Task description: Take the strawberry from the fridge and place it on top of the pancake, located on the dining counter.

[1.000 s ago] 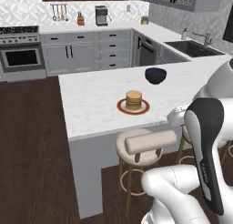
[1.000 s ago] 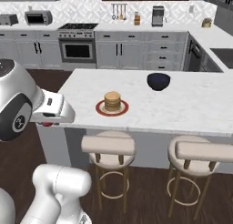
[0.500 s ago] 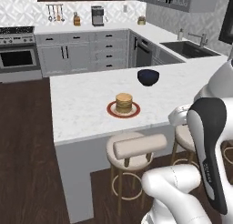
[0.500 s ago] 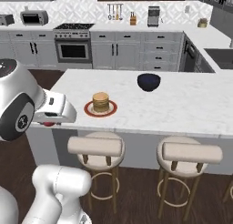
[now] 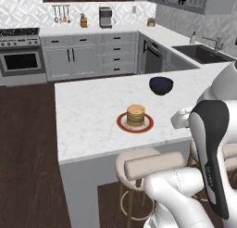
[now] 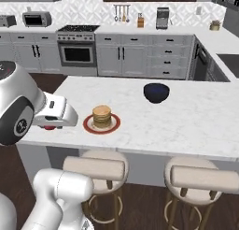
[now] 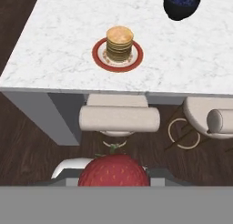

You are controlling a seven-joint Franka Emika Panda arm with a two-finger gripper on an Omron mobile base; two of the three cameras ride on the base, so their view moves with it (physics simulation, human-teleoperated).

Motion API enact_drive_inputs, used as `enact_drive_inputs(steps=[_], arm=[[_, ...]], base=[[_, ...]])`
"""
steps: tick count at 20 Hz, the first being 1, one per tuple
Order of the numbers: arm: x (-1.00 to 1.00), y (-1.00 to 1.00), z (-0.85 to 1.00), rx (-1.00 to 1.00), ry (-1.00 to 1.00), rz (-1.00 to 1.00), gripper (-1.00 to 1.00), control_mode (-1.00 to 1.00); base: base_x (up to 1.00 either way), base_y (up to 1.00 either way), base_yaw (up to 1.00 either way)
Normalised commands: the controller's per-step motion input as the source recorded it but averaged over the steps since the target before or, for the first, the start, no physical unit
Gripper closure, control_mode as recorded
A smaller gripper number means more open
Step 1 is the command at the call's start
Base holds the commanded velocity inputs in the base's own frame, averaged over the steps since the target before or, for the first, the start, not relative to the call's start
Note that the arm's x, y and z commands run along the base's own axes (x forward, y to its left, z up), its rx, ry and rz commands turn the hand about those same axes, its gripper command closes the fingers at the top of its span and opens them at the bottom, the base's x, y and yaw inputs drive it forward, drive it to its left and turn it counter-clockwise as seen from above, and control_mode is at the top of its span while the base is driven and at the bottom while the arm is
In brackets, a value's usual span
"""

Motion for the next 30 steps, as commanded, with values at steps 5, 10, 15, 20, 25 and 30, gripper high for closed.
enact_drive_inputs(steps=[5, 10, 15, 20, 25, 30], arm=[[0.00, 0.00, 0.00, 0.00, 0.00, 0.00, 1.00, 1.00], [0.00, 0.00, 0.00, 0.00, 0.00, 0.00, 1.00, 1.00], [0.00, 0.00, 0.00, 0.00, 0.00, 0.00, 1.00, 1.00], [0.00, 0.00, 0.00, 0.00, 0.00, 0.00, 1.00, 1.00], [0.00, 0.00, 0.00, 0.00, 0.00, 0.00, 1.00, 1.00], [0.00, 0.00, 0.00, 0.00, 0.00, 0.00, 1.00, 1.00]], base=[[0.47, -0.10, 0.13], [0.11, -0.34, 0.00], [0.04, -0.32, 0.00], [0.22, 0.17, 0.04], [0.25, 0.16, 0.12], [0.21, 0.07, 0.06]])
